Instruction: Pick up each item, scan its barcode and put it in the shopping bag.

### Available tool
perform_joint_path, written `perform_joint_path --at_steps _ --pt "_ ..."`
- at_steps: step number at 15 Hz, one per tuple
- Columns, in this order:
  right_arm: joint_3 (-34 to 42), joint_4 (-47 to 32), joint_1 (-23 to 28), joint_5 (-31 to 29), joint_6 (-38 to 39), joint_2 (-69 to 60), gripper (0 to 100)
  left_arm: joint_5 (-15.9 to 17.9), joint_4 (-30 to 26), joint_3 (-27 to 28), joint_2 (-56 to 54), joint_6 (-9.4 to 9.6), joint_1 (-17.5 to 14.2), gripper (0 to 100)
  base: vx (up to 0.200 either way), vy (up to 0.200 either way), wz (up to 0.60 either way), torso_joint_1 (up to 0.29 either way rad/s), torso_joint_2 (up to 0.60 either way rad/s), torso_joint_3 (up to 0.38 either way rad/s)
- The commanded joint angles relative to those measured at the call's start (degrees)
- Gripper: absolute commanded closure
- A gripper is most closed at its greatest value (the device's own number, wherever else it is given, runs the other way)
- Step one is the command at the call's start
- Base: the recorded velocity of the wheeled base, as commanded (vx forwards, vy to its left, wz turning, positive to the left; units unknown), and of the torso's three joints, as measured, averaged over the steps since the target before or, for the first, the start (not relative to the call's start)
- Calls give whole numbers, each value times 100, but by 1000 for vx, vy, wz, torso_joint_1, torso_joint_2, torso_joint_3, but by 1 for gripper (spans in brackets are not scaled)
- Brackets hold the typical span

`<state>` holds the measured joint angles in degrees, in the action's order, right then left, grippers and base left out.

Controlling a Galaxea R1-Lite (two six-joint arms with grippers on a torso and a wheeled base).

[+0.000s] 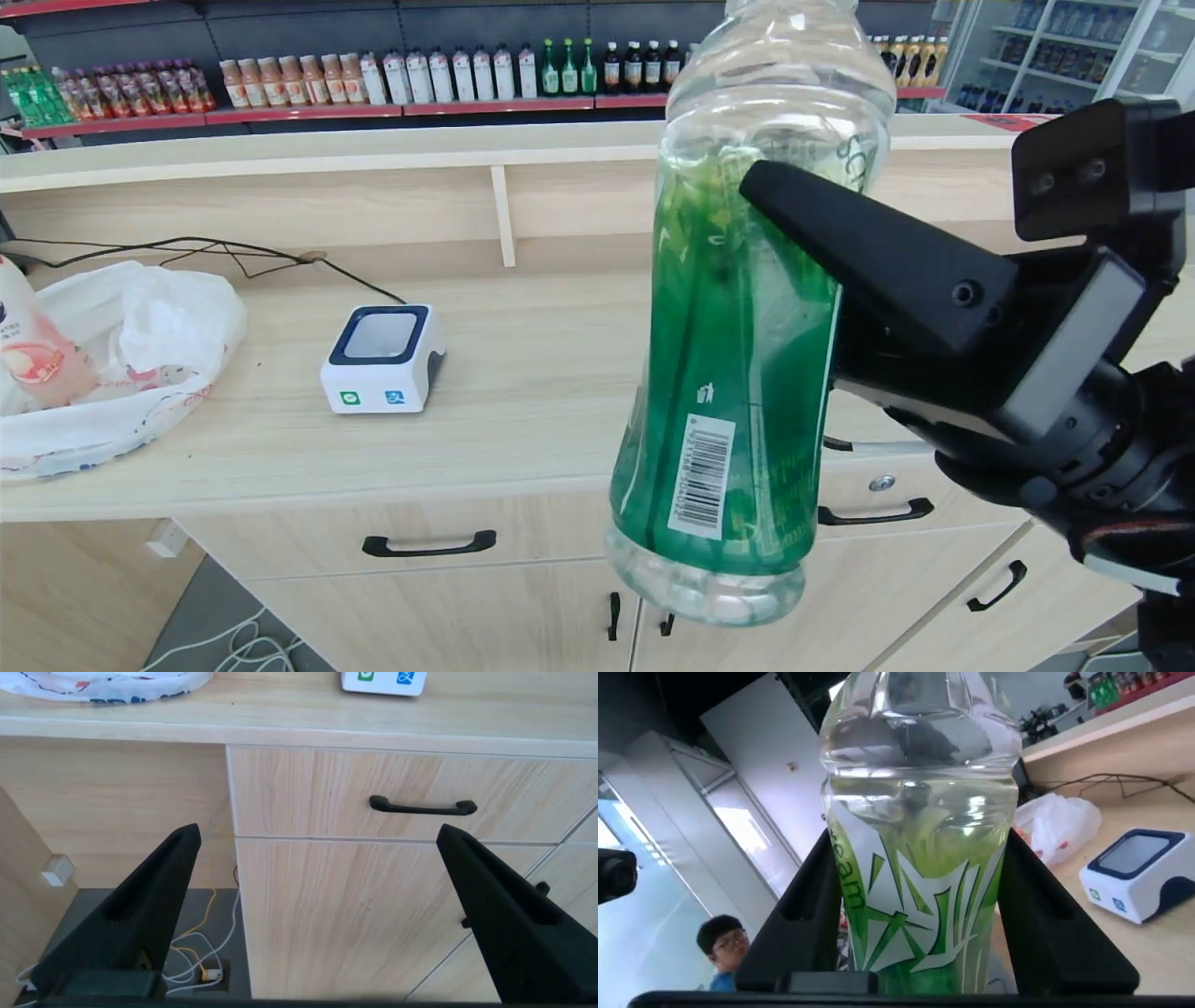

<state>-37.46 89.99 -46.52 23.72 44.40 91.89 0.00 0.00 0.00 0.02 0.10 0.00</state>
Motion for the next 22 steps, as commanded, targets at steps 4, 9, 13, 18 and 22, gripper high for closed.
perform_joint_path --at_steps 4,9,13,18,22 --pt "-218 1 -226 10 166 -66 100 0 0 0 -2 -1 0 0 0 0 0 0 0 0" --pt "-200 1 -235 1 201 -233 100 0 0 0 -2 -1 0 0 0 0 0 0 0 0" --pt "-33 1 -270 10 192 -242 100 0 0 0 -2 -1 0 0 0 0 0 0 0 0" --pt "28 1 -270 10 192 -339 100 0 0 0 -2 -1 0 0 0 0 0 0 0 0" --pt "20 1 -270 10 192 -321 100 0 0 0 -2 -1 0 0 0 0 0 0 0 0"
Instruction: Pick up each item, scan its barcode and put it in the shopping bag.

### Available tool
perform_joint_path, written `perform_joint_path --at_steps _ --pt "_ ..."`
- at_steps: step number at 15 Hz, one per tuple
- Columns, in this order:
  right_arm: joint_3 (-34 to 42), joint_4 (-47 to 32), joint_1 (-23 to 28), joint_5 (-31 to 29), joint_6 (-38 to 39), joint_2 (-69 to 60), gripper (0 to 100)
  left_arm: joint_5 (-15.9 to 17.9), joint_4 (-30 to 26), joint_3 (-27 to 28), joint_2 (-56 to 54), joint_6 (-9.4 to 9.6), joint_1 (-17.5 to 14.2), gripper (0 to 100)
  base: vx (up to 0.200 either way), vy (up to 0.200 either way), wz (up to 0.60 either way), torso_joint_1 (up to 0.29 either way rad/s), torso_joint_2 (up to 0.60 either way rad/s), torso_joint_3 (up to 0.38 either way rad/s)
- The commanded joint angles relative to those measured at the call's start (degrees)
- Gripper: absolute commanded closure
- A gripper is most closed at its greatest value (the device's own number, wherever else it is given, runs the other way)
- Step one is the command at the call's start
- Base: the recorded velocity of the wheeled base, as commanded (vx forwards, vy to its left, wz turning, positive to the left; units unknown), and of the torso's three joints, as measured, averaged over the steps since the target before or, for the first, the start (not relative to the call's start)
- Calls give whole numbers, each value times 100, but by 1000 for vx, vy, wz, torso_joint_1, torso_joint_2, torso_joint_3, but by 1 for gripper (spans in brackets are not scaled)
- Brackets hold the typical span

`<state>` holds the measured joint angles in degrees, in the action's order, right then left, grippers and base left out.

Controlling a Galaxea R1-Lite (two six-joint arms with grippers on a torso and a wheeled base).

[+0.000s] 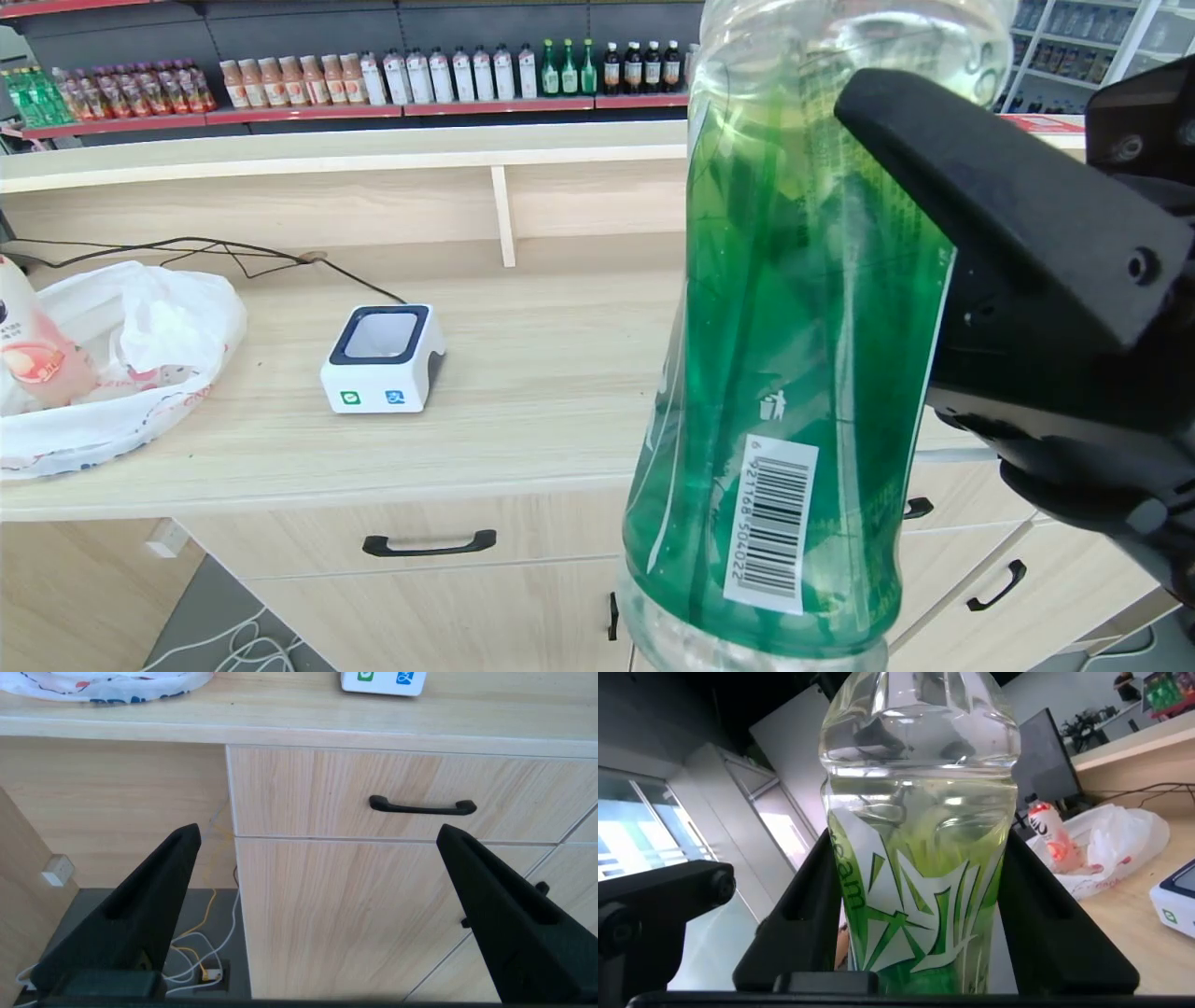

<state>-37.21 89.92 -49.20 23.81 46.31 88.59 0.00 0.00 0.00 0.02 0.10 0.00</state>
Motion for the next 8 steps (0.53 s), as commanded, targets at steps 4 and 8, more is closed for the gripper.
perform_joint_path --at_steps 4,8 --pt "170 8 -2 1 -8 -52 100 0 0 0 -2 -1 0 0 0 0 0 0 0 0" --pt "196 8 -90 1 -8 -210 100 0 0 0 -2 -1 0 0 0 0 0 0 0 0"
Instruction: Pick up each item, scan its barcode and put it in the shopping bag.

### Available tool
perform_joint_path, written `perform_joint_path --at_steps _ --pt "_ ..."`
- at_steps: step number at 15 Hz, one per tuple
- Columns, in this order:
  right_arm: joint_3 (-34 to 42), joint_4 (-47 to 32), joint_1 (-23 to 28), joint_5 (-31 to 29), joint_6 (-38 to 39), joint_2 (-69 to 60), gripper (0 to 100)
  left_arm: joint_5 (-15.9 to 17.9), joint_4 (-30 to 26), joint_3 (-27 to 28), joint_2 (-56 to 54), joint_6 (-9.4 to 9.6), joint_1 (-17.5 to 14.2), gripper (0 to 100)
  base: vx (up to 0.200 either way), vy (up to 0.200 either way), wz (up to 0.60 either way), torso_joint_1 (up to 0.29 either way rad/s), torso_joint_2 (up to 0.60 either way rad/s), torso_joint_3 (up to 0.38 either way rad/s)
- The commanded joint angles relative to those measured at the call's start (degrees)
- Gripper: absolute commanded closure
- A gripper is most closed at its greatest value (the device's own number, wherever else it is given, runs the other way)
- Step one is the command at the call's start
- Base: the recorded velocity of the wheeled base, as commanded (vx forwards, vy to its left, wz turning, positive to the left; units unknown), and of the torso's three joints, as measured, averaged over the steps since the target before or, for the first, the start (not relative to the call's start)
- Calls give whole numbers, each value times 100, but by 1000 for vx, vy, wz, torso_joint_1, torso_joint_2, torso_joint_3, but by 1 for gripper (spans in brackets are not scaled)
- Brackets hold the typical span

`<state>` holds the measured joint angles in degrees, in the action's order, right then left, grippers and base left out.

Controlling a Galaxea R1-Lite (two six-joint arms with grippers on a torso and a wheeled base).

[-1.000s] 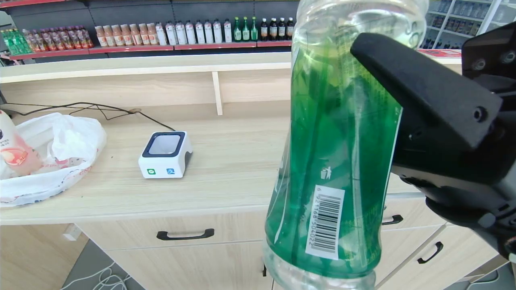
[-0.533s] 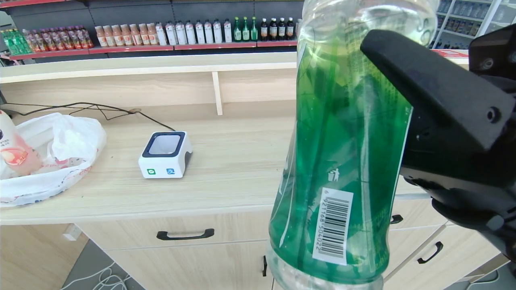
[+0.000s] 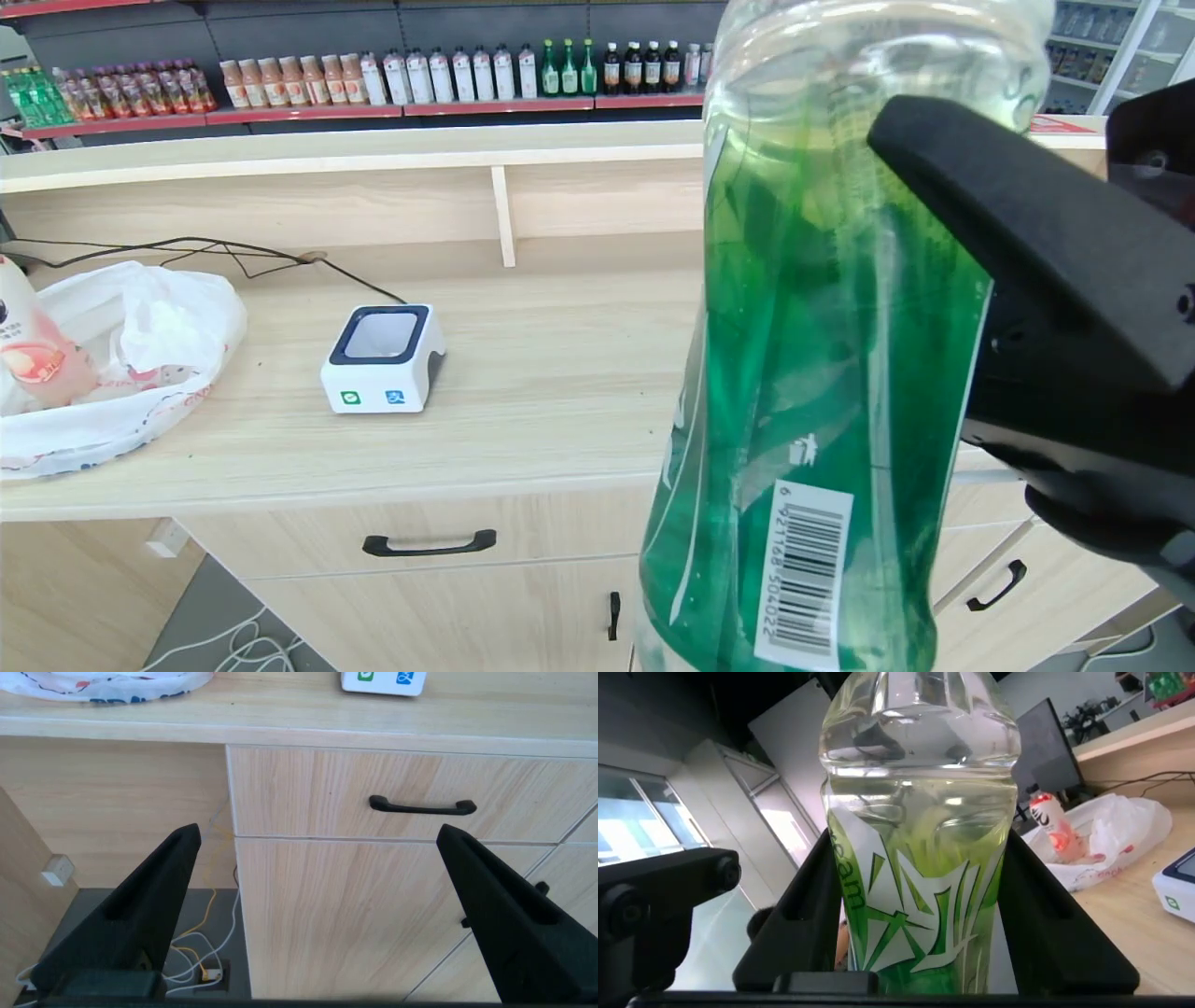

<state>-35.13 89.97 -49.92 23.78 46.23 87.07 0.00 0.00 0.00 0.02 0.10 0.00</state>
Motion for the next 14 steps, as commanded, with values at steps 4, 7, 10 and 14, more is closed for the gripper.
perform_joint_path --at_steps 4,7,10,14 --pt "604 3 -9 3 -501 -348 100 0 0 0 -2 -1 0 0 0 0 0 0 0 0" --pt "1167 3 123 -5 -1810 -304 100 0 0 0 -2 -1 0 0 0 0 0 0 0 0" --pt "982 3 457 -49 -3014 30 100 0 0 0 -2 -1 0 0 0 0 0 0 0 0" --pt "736 -14 1635 -1034 -3981 179 100 0 0 0 -2 8 0 0 0 0 0 0 0 0"
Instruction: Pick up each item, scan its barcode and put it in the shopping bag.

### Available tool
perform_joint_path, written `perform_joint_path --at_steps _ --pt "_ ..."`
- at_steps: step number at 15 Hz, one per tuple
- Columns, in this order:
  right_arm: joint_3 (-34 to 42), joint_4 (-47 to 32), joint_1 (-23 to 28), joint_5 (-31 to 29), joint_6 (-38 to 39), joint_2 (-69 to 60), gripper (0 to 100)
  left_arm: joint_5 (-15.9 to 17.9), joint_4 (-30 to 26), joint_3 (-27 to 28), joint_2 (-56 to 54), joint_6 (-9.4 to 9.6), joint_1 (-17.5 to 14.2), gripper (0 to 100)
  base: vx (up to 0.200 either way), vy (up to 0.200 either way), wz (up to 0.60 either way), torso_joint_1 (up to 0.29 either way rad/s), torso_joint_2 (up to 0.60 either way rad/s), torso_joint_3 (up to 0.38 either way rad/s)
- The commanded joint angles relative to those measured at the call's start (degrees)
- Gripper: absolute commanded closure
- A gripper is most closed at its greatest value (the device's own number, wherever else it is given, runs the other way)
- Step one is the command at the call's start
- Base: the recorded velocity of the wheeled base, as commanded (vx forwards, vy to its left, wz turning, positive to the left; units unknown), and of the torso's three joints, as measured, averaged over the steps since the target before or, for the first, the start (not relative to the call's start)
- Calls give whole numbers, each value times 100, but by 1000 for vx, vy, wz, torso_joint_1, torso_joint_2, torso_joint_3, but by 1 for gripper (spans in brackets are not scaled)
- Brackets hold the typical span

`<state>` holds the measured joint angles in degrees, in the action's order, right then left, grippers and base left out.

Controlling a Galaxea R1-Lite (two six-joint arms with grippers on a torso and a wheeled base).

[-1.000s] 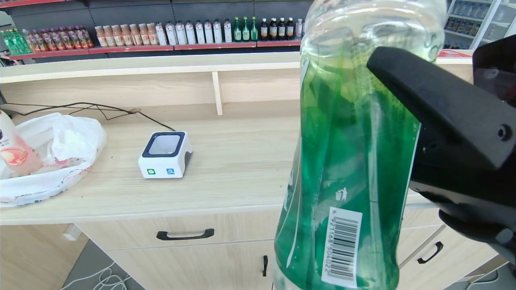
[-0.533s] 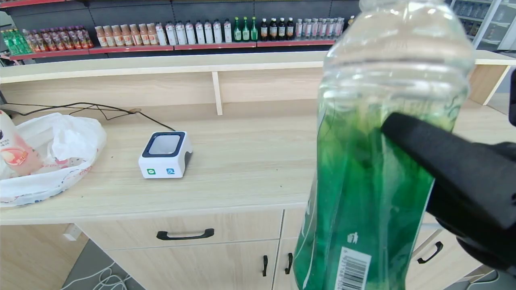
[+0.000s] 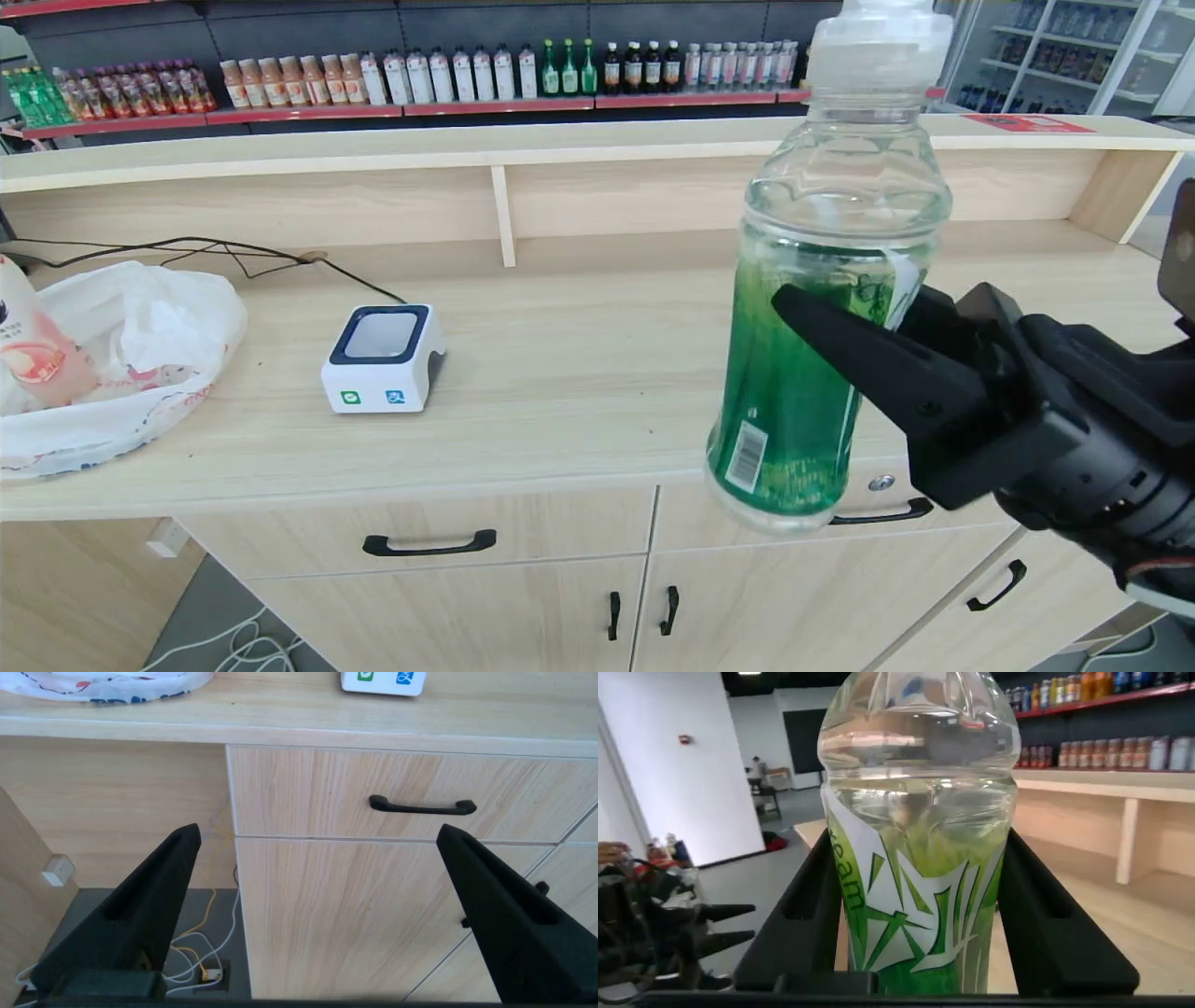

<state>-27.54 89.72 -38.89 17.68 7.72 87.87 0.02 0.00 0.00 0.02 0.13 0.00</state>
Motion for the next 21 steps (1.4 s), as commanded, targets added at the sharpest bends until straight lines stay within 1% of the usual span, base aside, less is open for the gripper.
perform_joint_path --at_steps 1,2,3,4,5,7,8,11,14,21 --pt "-138 -218 698 -827 -139 72 100 6 0 0 -2 13 0 0 0 0 0 0 0 0" --pt "-164 -254 751 -994 -139 37 100 -2 0 0 -2 13 0 0 0 0 0 0 0 0" --pt "-164 -289 795 -1425 -315 2 100 -2 0 0 -2 13 0 0 0 0 0 0 0 0" --pt "-173 -262 804 -1645 -552 11 100 -2 0 0 -2 4 0 0 0 0 0 0 0 0" --pt "-155 -218 839 -1697 -622 11 100 -2 0 0 -2 -5 0 0 0 0 0 0 0 0" --pt "-138 -16 1208 -1697 -719 55 100 -2 0 0 -2 -5 0 0 0 0 0 0 0 0" --pt "-147 28 1314 -1697 -719 55 100 -2 0 0 -2 -5 0 0 0 0 0 0 0 0" --pt "29 28 1454 -1706 -737 -77 100 -2 0 0 -2 -5 0 0 0 0 0 0 0 0" --pt "170 28 1481 -1680 -719 -130 100 -2 0 0 -2 -5 0 0 0 0 0 0 0 0" --pt "64 28 1498 -1680 -684 55 100 -2 0 0 -2 -5 0 0 0 0 0 0 0 0"
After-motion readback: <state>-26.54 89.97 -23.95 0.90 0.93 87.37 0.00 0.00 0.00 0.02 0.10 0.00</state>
